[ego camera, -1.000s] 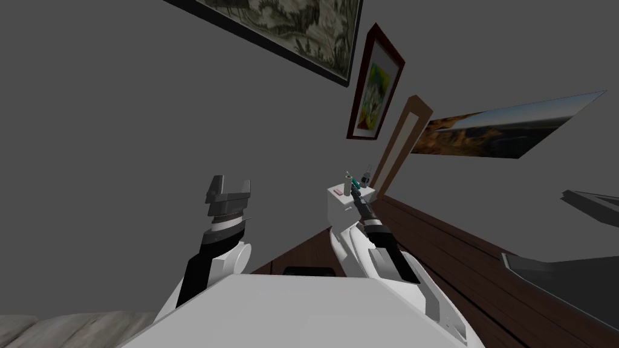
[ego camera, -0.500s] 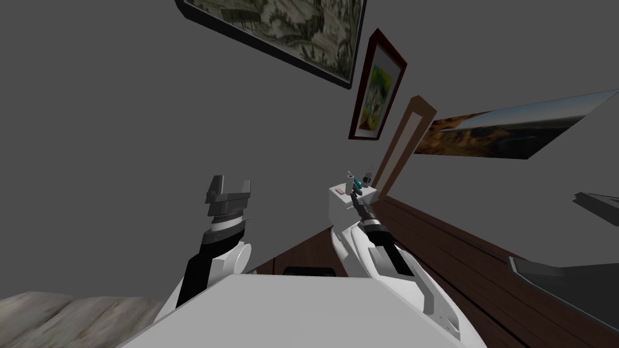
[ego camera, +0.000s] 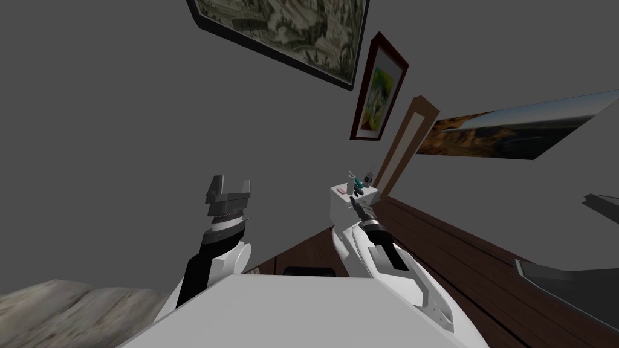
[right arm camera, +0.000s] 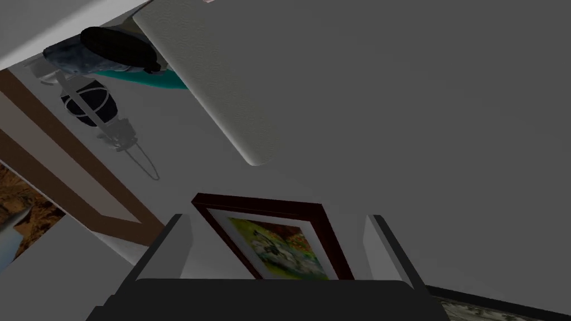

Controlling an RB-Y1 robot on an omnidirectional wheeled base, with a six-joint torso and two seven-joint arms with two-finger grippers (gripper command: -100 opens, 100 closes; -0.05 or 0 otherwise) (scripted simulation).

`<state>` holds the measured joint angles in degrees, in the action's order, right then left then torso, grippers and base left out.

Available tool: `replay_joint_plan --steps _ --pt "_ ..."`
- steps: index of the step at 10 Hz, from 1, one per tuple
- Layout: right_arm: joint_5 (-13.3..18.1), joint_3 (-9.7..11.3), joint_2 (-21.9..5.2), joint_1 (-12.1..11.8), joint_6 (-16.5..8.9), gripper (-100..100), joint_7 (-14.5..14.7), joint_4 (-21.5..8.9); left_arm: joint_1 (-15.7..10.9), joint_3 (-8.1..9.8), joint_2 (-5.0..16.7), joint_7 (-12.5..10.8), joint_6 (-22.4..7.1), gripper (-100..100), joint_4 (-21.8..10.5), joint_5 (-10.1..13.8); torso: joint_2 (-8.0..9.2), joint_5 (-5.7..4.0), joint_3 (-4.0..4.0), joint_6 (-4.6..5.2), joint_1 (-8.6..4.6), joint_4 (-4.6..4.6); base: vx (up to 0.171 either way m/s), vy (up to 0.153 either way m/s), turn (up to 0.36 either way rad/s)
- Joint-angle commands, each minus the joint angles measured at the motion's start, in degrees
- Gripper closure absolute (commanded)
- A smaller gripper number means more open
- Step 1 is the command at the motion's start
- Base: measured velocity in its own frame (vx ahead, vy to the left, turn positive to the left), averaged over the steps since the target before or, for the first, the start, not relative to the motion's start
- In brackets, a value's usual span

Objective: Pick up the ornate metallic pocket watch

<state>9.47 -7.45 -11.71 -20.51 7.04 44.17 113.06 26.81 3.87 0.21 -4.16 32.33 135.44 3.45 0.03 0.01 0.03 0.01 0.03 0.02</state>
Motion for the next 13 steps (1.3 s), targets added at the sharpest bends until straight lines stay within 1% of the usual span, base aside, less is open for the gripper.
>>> replay_joint_plan --steps 1,2,3,4,5,6,7,8,9,10,11,12,13 --pt "0.3 -0.2 -0.3 0.5 -0.6 -100 2.2 -0.7 0.0 0.0 0.0 0.0 0.0 0 0.0 0.0 0.0 0.0 0.0 0.0 0.0 0.0 -0.01 0.022 0.011" --pt "1.1 -0.6 -0.6 1.3 -1.2 -100 4.3 -2.4 0.0 0.0 0.0 0.0 0.0 0 0.0 0.0 -0.01 0.01 -0.01 0.0 0.01 0.0 -0.009 0.028 0.013" --pt "1.1 -0.6 -0.6 1.3 -1.2 -100 4.9 -2.4 0.0 0.0 0.0 0.0 0.0 0 0.0 0.0 -0.02 0.01 -0.01 0.0 0.03 0.0 -0.003 0.02 0.004" --pt "1.8 -1.0 -1.0 2.1 -1.7 -100 7.1 -4.1 0.0 0.0 0.0 0.0 0.0 0 0.0 0.0 -0.03 0.01 -0.02 0.01 0.01 -0.01 0.005 0.015 0.005" --pt "1.8 -1.0 -1.0 2.1 -1.7 -100 7.6 -4.1 0.0 0.0 0.0 0.0 0.0 0 0.0 0.0 -0.07 0.0 -0.04 0.0 -0.01 -0.01 0.007 0.012 0.004" --pt "2.6 -1.3 -1.5 3.0 -2.2 -100 9.8 -5.8 0.0 0.0 0.0 0.0 0.0 0 0.0 0.0 -0.08 0.0 -0.04 0.01 -0.03 -0.02 0.014 0.019 -0.001" --pt "2.6 -1.3 -1.5 3.0 -2.2 -100 10.2 -5.8 0.0 0.0 0.0 0.0 0.0 0 0.0 0.0 -0.1 0.0 -0.06 0.01 -0.01 -0.02 0.015 0.016 -0.003" --pt "3.3 -1.6 -2.0 3.9 -2.5 -100 12.4 -7.5 0.0 0.0 0.0 0.0 0.0 0 0.0 0.0 -0.11 0.0 -0.06 0.01 -0.02 -0.02 0.02 0.016 -0.009" --pt "3.3 -1.6 -2.0 3.9 -2.5 -100 12.6 -7.5 0.0 0.0 0.0 0.0 0.0 0 0.0 0.0 -0.13 0.0 -0.07 0.01 -0.01 -0.03 0.019 0.011 -0.004" --pt "4.0 -1.9 -2.5 4.8 -2.8 -100 14.9 -9.2 0.0 0.0 0.0 0.0 0.0 0 0.0 0.0 -0.13 0.0 -0.07 0.01 -0.03 -0.03 0.029 0.009 -0.013" --pt "4.7 -2.2 -3.1 5.7 -3.0 -100 16.3 -10.9 0.0 0.0 0.0 0.0 0.0 0 0.0 0.0 -0.16 0.0 -0.09 0.01 -0.04 -0.03 0.051 0.015 -0.025" --pt "4.7 -2.2 -3.1 5.7 -3.0 -100 17.3 -10.9 0.0 0.0 0.0 0.0 0.0 0 0.0 0.0 -0.23 0.0 -0.13 0.01 -0.02 -0.05 0.037 0.012 -0.012" --pt "5.4 -2.5 -3.7 6.7 -3.1 -100 19.5 -12.6 0.0 0.0 0.0 0.0 0.0 0 0.0 0.0 -0.21 0.0 -0.12 0.01 -0.03 -0.05 0.043 0.007 -0.024"
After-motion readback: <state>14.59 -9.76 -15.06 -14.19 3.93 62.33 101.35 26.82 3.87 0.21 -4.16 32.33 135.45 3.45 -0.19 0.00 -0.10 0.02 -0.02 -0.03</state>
